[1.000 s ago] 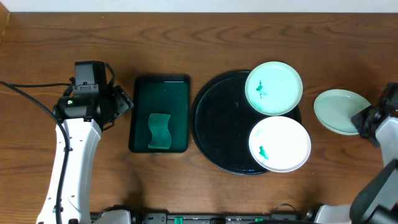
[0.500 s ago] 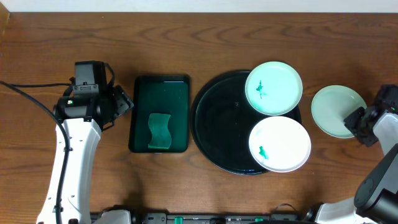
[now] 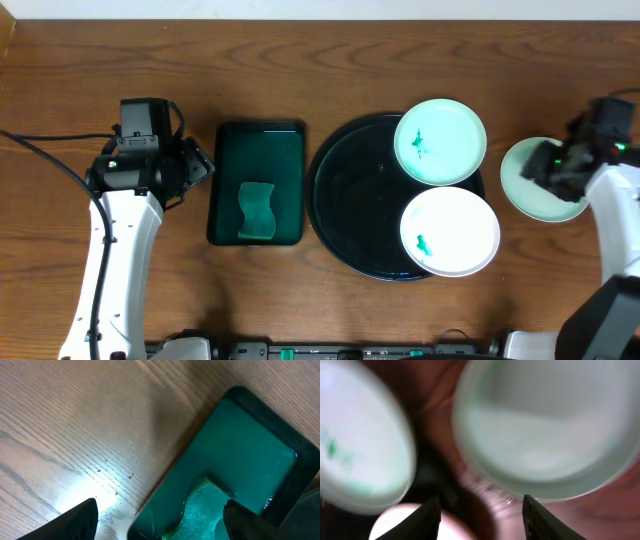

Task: Clean dirty plates on tray and stack at the side
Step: 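Move the right gripper to the stained white plate's rim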

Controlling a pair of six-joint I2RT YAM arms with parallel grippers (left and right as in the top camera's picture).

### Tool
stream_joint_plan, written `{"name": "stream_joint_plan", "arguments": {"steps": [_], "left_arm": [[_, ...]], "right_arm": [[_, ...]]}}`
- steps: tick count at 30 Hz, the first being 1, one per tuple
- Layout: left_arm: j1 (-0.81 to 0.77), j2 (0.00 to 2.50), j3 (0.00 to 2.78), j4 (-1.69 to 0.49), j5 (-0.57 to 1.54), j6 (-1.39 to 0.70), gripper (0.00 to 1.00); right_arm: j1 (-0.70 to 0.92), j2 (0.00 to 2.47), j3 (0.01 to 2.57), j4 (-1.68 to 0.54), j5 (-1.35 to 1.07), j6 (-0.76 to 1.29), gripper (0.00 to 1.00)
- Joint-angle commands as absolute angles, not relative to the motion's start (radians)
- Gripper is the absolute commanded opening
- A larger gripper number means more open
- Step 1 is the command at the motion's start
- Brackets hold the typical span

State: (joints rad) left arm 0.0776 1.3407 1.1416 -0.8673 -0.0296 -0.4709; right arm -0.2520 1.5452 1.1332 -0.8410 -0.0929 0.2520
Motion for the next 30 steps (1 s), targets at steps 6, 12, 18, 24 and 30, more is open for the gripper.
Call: {"name": "stream_joint_plan", "arguments": {"steps": [6, 12, 18, 24, 30], "left_arm": [[0.082, 1.339, 1.15, -0.871, -0.035, -0.468, 0.8], [0.082, 1.339, 1.15, -0.871, -0.035, -0.468, 0.8], [0.082, 1.339, 1.15, -0.85, -0.035, -0.468, 0.81], [0.073, 1.347, 1.148, -0.854, 0.194, -0.408, 0.81], [-0.058, 1.366, 1.144, -0.856, 0.247, -0.282, 0.55]], "right_arm": [[-0.027, 1.538, 1.129, -0.969, -0.055, 0.134, 0.51], [0.035, 1.538, 1.066, -1.0, -0.03, 0.171, 0.5], [0.035, 1.538, 1.043, -0.987, 0.016, 0.171, 0.37], [0.035, 1.537, 1.043, -0.976, 0.02, 0.171, 0.37], [0.035, 1.537, 1.043, -0.963, 0.019, 0.171, 0.38]]}}
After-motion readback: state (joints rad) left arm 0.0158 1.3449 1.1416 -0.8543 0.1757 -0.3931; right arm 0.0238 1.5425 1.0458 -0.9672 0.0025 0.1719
